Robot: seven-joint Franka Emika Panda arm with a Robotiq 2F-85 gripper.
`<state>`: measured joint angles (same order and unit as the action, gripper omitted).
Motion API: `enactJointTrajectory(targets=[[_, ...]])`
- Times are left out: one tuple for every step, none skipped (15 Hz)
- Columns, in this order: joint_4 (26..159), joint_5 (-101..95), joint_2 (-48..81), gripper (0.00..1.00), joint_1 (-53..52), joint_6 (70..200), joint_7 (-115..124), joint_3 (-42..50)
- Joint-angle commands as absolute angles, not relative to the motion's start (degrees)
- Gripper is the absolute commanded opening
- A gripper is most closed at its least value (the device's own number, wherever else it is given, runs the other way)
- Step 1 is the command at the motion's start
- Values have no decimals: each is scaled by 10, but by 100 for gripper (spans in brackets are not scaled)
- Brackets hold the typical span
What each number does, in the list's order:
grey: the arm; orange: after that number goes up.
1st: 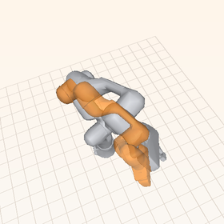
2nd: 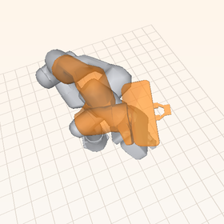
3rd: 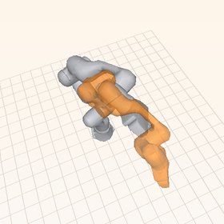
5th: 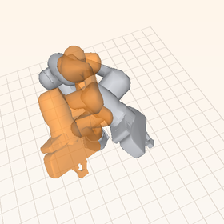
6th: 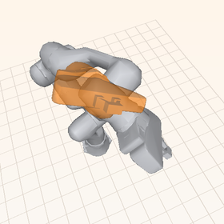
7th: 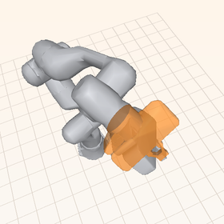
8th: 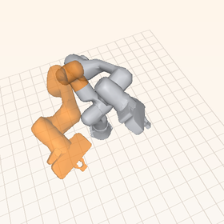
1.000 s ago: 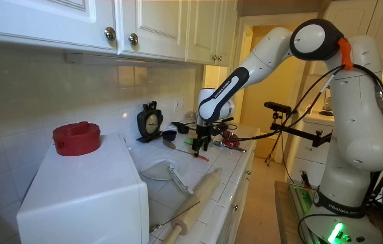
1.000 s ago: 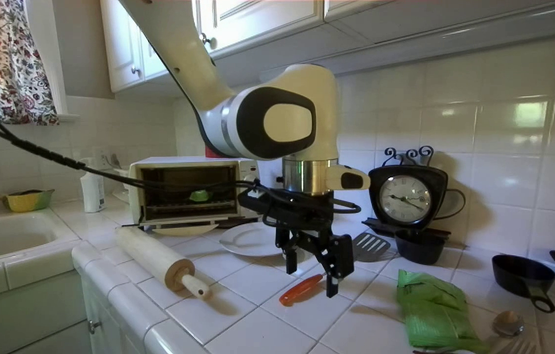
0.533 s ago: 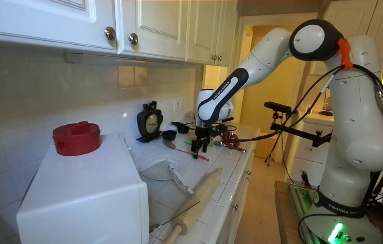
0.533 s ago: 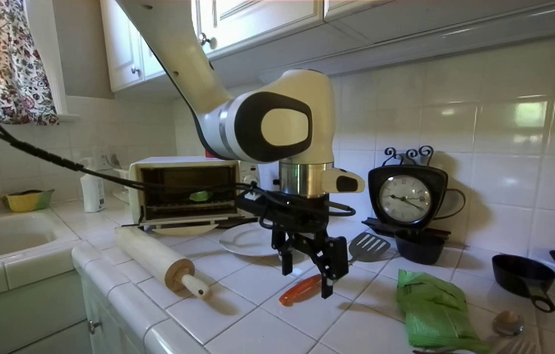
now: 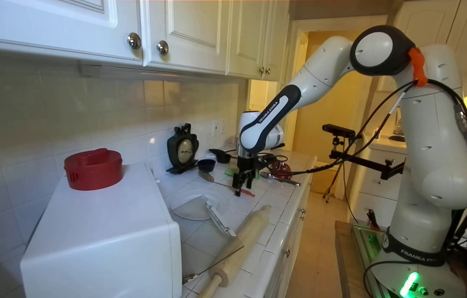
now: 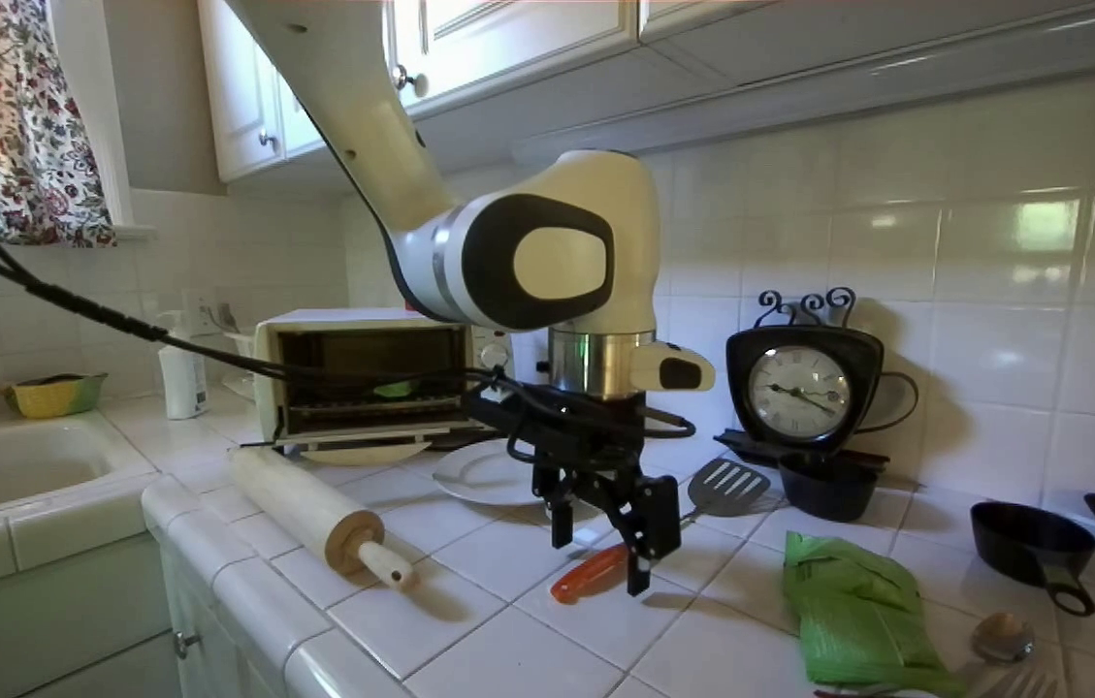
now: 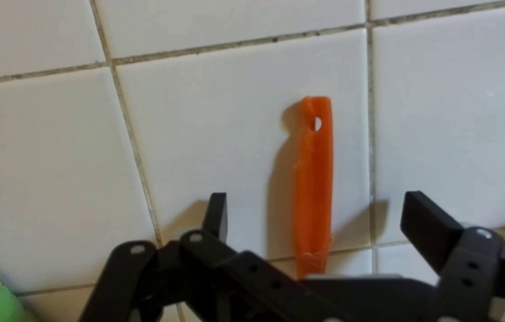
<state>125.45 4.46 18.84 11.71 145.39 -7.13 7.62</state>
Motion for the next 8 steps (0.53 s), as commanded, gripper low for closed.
enactJointTrajectory(targets=[[1248, 27, 195, 100, 112, 1448, -53, 83], [1246, 22, 197, 100, 109, 1448, -47, 86], [1245, 21, 200, 100, 109, 1447, -45, 86], [1245, 22, 202, 100, 110, 1448, -46, 85], [1245, 24, 204, 100, 111, 1449, -47, 84], [1245, 25, 206, 100, 111, 1449, -47, 83], [1244, 26, 208, 100, 111, 1450, -48, 82], [1243, 25, 209, 100, 110, 1450, -47, 82]])
